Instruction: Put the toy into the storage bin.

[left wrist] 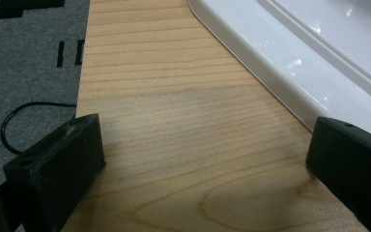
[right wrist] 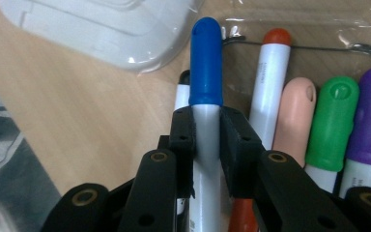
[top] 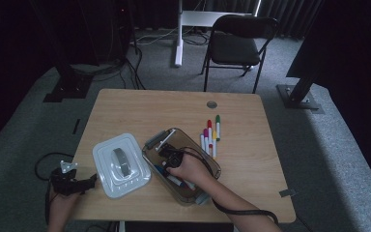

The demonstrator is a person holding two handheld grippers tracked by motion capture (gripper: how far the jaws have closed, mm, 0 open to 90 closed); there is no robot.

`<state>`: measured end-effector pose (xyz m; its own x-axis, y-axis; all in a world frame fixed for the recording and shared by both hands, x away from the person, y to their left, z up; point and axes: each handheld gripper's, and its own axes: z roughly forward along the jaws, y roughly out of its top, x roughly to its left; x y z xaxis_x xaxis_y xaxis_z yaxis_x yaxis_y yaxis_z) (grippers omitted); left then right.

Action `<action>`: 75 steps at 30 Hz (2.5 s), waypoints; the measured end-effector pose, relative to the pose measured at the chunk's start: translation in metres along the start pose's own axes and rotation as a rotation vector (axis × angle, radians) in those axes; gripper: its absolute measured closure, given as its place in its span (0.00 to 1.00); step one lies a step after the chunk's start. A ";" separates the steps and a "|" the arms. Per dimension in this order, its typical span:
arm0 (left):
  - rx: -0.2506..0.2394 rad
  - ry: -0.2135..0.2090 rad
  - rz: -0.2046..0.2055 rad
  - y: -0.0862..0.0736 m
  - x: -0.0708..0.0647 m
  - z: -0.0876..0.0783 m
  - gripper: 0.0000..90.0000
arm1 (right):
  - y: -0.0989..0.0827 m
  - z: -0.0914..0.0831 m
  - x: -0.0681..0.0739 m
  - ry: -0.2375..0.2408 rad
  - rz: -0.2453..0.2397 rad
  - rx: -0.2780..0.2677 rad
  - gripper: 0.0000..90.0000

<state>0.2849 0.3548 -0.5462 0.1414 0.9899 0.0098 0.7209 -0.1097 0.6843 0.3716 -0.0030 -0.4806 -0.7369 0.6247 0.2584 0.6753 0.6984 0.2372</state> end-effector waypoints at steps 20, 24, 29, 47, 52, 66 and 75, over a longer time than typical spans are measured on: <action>-0.002 0.000 -0.002 0.000 0.000 0.000 0.00 | -0.015 -0.033 -0.005 0.070 -0.018 -0.119 0.74; -0.001 0.000 -0.001 0.000 0.000 0.000 0.01 | -0.029 -0.067 -0.013 0.078 -0.020 -0.228 0.70; -0.001 0.000 0.001 0.000 0.000 0.000 0.01 | -0.043 -0.098 -0.025 0.076 -0.016 -0.333 0.69; 0.000 0.000 0.002 0.000 0.000 0.000 0.00 | -0.077 -0.137 -0.084 -0.033 0.065 -0.532 0.55; 0.000 0.000 0.000 0.000 0.000 0.000 0.01 | -0.081 -0.136 -0.107 -0.061 0.121 -0.569 0.52; 0.000 0.000 0.000 0.000 0.000 0.000 0.01 | -0.090 -0.120 -0.175 -0.179 0.296 -0.600 0.57; 0.000 0.000 0.000 0.000 0.000 0.000 0.01 | -0.085 -0.098 -0.214 -0.201 0.433 -0.560 0.65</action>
<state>0.2849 0.3547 -0.5462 0.1412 0.9899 0.0096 0.7208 -0.1094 0.6844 0.4752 -0.2297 -0.4646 -0.3555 0.8939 0.2732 0.7828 0.1250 0.6095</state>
